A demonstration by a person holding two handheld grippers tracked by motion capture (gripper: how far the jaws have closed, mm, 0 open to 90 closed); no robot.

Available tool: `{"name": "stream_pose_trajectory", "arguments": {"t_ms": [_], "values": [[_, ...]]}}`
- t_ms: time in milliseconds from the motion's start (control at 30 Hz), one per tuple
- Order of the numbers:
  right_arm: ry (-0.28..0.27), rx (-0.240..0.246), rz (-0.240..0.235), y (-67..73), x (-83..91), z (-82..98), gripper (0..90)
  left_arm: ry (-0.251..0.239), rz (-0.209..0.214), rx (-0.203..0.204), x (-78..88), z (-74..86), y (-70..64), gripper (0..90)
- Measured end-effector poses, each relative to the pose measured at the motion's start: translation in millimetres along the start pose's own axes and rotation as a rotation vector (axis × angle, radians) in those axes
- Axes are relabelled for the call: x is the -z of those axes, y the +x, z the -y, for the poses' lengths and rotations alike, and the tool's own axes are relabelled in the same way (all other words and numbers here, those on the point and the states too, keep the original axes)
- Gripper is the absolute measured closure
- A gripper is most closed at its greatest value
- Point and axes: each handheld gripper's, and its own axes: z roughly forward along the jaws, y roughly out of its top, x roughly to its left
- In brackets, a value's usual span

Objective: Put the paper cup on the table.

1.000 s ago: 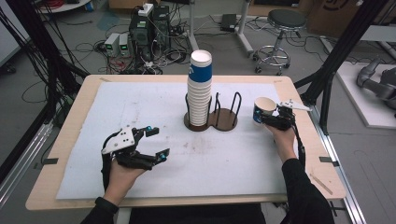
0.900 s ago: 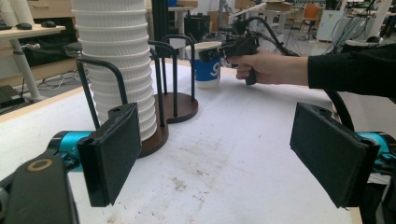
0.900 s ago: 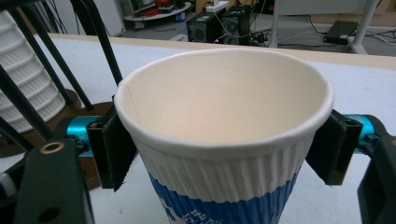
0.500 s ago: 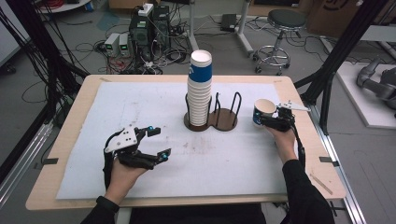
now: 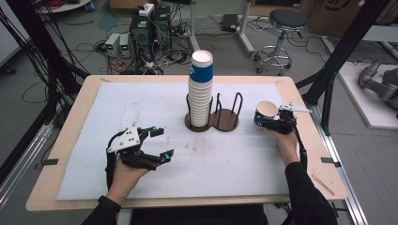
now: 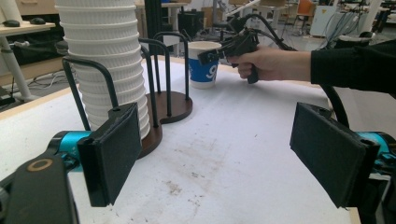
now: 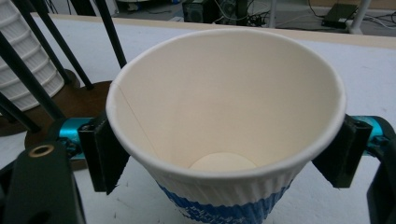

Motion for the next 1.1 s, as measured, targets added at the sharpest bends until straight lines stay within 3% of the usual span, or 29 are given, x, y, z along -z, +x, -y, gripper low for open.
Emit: {"name": "stream_pose_trajectory", "arguments": {"t_ms": [133, 367, 600, 1100], "values": [[0.006, 0.022, 0.004, 1.2, -0.3, -0.3, 17.8, 0.003, 0.001, -0.003, -0.7, 0.0, 0.0, 16.5], [0.024, 0.016, -0.007, 0.5, -0.2, 0.0, 14.6, 0.006, 0.004, -0.002, -1.6, 0.0, 0.1, 16.6], [0.03, 0.023, 0.016, 2.4, 2.2, -0.7, 13.6, 0.007, 0.007, -0.002, -2.7, 0.0, 0.0, 16.5], [0.094, 0.023, 0.044, 3.0, 25.8, 6.6, 13.6, 0.01, 0.004, -0.005, -3.7, -0.3, 0.9, 16.6]]}}
